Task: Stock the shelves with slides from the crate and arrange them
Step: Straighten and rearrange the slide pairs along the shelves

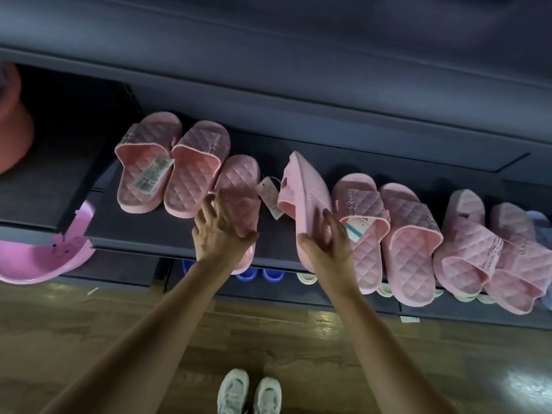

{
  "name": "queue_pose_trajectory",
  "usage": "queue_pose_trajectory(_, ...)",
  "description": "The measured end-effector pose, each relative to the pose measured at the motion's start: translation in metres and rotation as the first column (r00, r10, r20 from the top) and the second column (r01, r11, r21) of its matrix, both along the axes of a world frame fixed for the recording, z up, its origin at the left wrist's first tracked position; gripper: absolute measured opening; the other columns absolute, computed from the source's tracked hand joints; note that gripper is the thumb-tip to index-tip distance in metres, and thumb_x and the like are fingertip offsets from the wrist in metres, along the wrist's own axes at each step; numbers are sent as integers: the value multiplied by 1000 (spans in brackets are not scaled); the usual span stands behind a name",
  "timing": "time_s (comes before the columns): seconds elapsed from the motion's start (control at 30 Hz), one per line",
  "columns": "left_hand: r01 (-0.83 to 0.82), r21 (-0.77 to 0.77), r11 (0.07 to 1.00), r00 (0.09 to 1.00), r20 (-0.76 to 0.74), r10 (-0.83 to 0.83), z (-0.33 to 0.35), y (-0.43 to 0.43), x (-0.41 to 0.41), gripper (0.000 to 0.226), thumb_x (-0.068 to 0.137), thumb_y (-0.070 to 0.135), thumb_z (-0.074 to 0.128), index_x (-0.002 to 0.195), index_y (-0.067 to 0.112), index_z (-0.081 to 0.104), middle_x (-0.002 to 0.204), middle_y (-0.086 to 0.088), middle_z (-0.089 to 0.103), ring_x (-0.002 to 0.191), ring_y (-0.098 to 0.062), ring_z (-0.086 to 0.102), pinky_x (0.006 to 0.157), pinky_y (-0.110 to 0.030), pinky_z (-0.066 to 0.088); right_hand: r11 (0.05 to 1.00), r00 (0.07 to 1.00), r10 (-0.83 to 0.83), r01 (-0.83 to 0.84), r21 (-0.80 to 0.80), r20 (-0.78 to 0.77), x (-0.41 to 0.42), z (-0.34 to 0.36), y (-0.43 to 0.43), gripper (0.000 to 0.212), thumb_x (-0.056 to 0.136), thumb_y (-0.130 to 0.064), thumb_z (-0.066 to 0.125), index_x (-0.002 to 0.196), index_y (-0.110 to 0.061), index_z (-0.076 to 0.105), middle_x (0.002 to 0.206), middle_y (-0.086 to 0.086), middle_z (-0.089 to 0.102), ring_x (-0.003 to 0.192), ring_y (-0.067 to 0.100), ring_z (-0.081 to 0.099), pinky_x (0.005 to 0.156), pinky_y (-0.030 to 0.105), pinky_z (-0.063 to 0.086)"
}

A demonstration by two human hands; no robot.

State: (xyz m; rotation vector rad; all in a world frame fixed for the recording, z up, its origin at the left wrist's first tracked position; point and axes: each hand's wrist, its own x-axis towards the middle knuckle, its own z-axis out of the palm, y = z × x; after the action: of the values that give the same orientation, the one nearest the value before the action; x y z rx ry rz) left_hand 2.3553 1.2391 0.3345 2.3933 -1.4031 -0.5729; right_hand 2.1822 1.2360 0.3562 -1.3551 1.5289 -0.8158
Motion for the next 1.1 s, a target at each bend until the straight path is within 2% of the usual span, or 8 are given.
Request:
queue_pose_trajectory(0.1,20,-13,1000,999,-30,-20,1,2,5,103,67,36,76,145,11,14,140,-13,23,123,-38,35,96,-45,38,994,935,-101,82,69,339,-2,6,0,60,61,-42,59,116,-17,59,106,-3,62,97,11,58,81,20,47)
queue_pose_trajectory(0.17,43,-16,999,999,-28,-44,1,4,9,101,65,30,77,143,11,16,138,-13,24,120,-38,37,93,-45,39,980,830,-191,132,149,525,-4,10,0,48,62,-41,58,102,-17,63,89,2,61,84,18,56,74,28,46)
queue_pose_trajectory(0.3,113,16,993,993,-33,-113,3,8,18,106,63,27,79,145,13,13,137,-14,23,118,-40,37,93,-46,39,940,604,-326,130,314,727,-12,15,1,58,72,-39,52,121,-7,52,100,12,63,92,28,59,77,38,49)
queue_pose_trajectory(0.43,212,32,977,977,-30,-211,1,10,27,112,62,28,80,147,15,8,139,-14,22,120,-38,36,96,-45,39,937,554,-321,69,342,768,-21,17,8,93,50,-51,77,128,-7,49,114,22,58,101,39,56,72,39,54)
queue_pose_trajectory(0.5,270,22,963,962,-40,-269,-2,12,30,113,61,28,81,148,16,9,139,-12,24,121,-36,36,99,-44,37,944,557,-293,39,328,777,-29,15,13,95,50,-51,78,128,-6,47,117,23,57,104,43,54,70,40,55)
queue_pose_trajectory(0.83,369,-49,928,921,-112,-372,-6,-9,25,112,64,18,81,148,16,7,150,-7,14,136,-29,22,110,-37,24,967,611,-164,-54,248,775,-60,20,30,49,59,-49,75,101,-24,71,100,7,69,90,24,63,67,33,56)
queue_pose_trajectory(1.0,460,-54,886,875,-143,-462,-12,-34,27,107,66,14,77,148,17,8,155,-3,13,140,-28,16,114,-39,18,955,612,-232,-3,296,756,-61,17,37,36,88,-37,38,91,-29,74,97,2,69,94,23,61,75,33,54)
queue_pose_trajectory(1.1,524,-27,851,850,-51,-524,-10,-51,25,105,70,18,75,149,20,6,157,1,8,141,-26,11,113,-37,14,971,630,-206,36,237,749,-58,16,38,35,88,-39,39,96,-30,72,99,1,69,94,19,62,75,33,54)
